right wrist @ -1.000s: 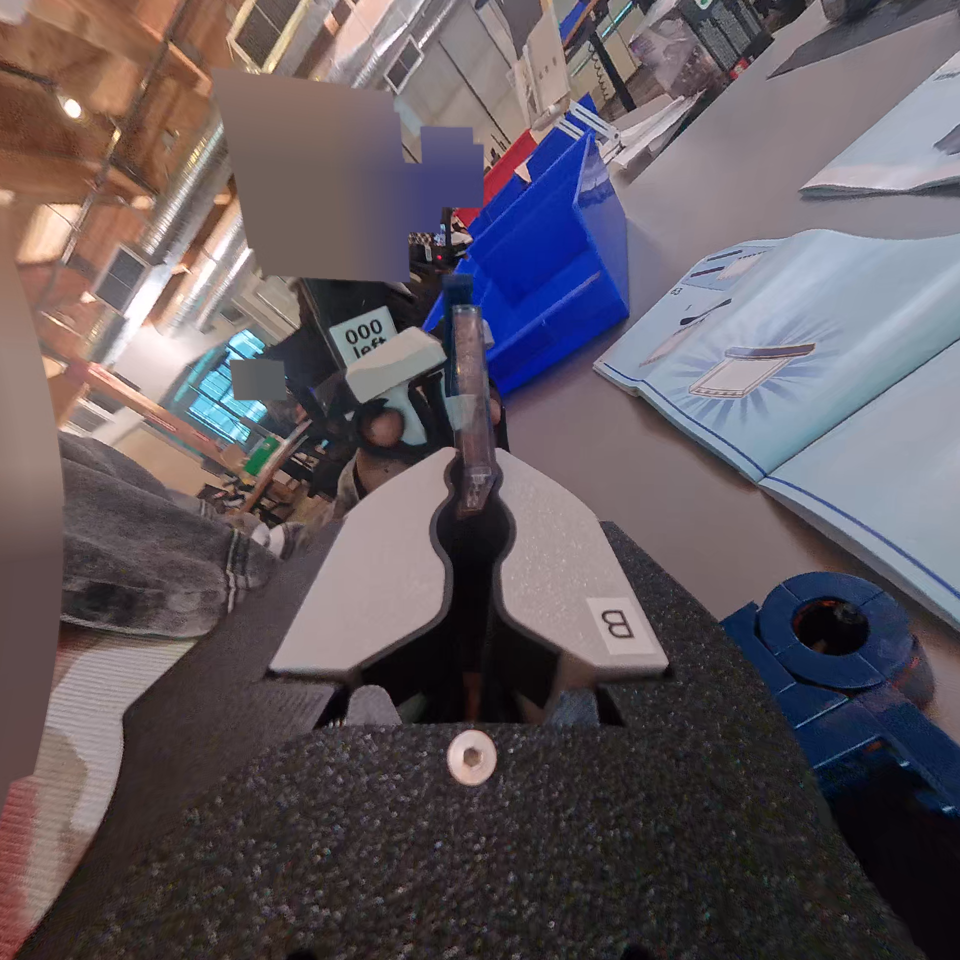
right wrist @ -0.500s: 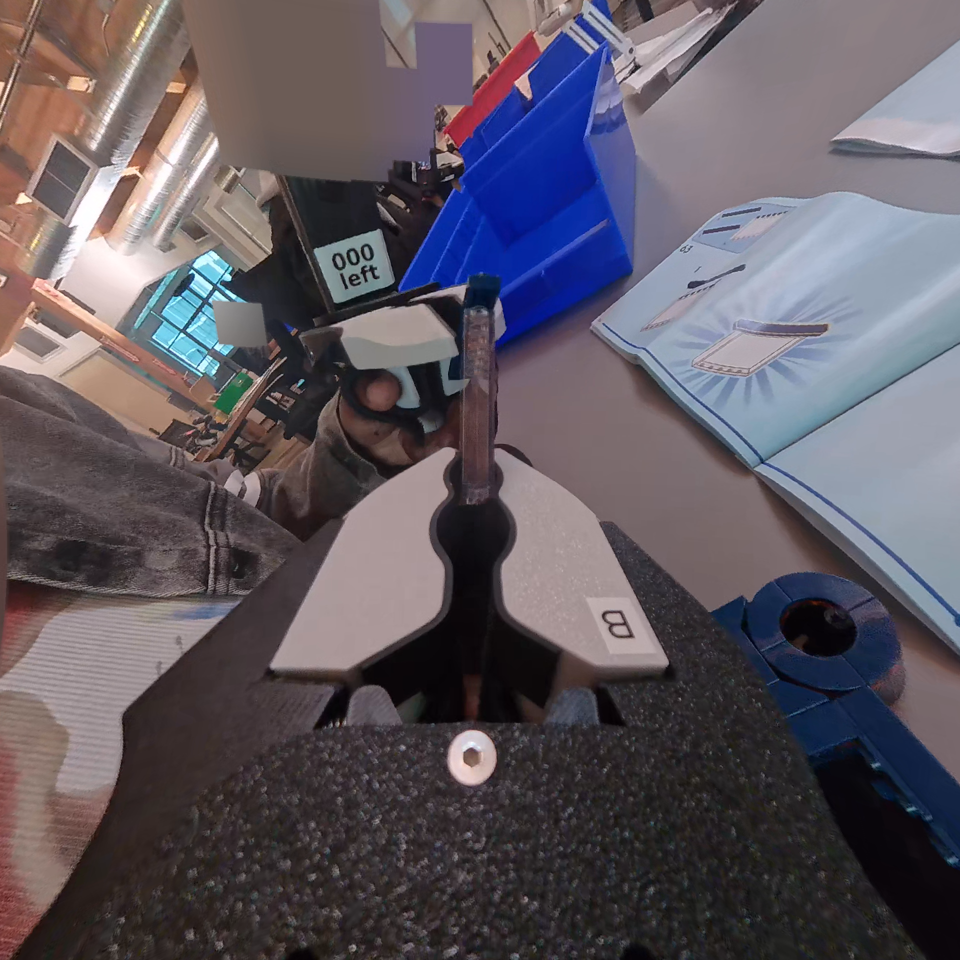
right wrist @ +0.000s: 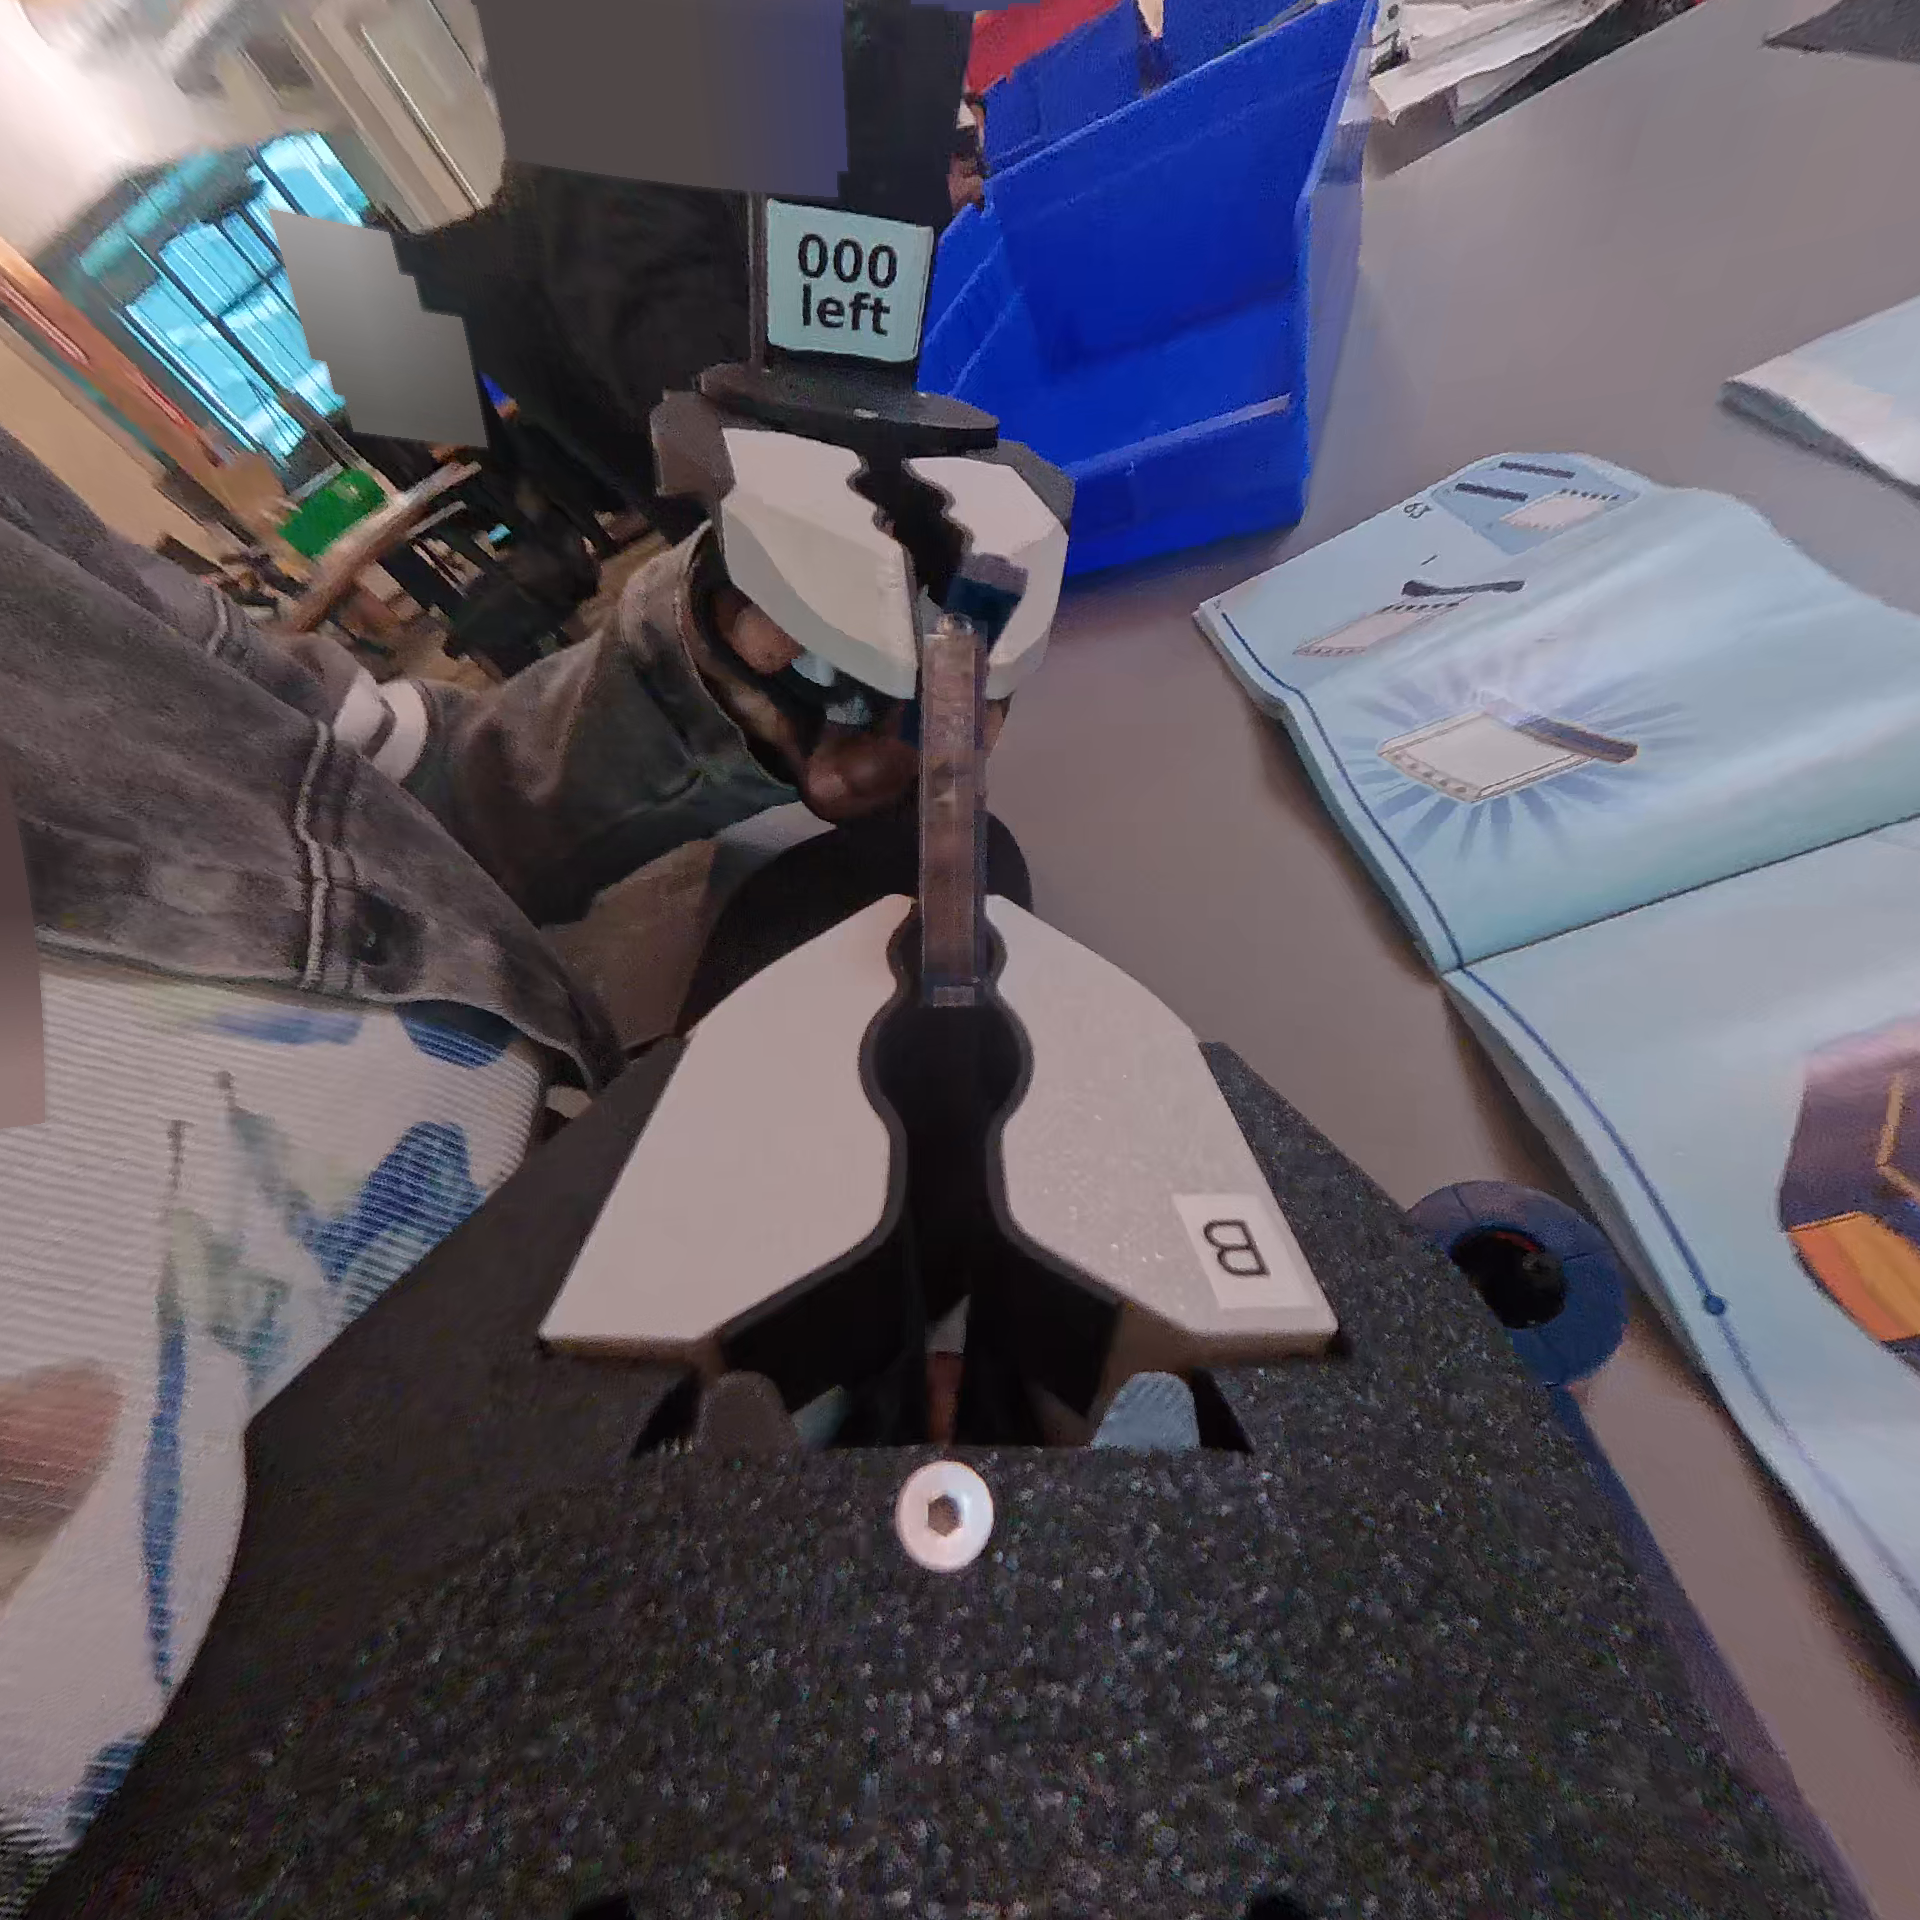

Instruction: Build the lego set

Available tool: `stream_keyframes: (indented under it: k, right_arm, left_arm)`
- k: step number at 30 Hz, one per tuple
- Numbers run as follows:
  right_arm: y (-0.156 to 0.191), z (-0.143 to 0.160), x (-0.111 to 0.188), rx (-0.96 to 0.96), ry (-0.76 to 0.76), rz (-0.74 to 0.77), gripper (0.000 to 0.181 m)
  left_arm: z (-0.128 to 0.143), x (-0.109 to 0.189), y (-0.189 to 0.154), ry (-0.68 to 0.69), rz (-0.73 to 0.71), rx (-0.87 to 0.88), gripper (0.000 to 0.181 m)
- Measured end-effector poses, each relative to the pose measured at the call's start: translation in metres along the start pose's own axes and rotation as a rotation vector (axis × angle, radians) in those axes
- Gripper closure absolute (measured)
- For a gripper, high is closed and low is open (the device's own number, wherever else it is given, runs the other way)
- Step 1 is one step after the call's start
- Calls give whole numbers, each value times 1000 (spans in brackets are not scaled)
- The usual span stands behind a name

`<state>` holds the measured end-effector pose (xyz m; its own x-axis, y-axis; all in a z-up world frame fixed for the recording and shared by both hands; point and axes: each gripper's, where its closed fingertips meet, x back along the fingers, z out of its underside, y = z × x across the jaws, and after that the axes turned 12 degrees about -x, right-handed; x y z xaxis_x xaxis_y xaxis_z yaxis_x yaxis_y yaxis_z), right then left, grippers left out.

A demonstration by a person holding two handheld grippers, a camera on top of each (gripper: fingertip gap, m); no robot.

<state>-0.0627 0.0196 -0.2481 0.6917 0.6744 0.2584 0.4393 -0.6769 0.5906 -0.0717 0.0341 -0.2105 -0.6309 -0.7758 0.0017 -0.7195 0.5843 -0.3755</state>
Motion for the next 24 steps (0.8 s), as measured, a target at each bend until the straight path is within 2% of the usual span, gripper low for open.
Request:
stream_keyframes:
  k: [4, 9, 12, 18, 24]
  right_arm:
    - [0, 4, 0, 36, 46, 11, 174]
    - [15, 15, -12, -9, 124, -92, 175]
    - [27, 5, -13, -94, 55, -194, 176]
    - [21, 15, -12, -76, 98, -178, 175]
    - [16, 21, -17, -26, 149, -144, 175]
  left_arm:
    - [3, 0, -2, 28, 3, -44, 173]
    - [12, -12, -18, 73, 84, -88, 173]
    - [7, -21, -23, 81, 63, -181, 174]
    - [17, -20, -20, 121, 103, -137, 174]
    - [25, -15, -18, 189, 96, -175, 173]
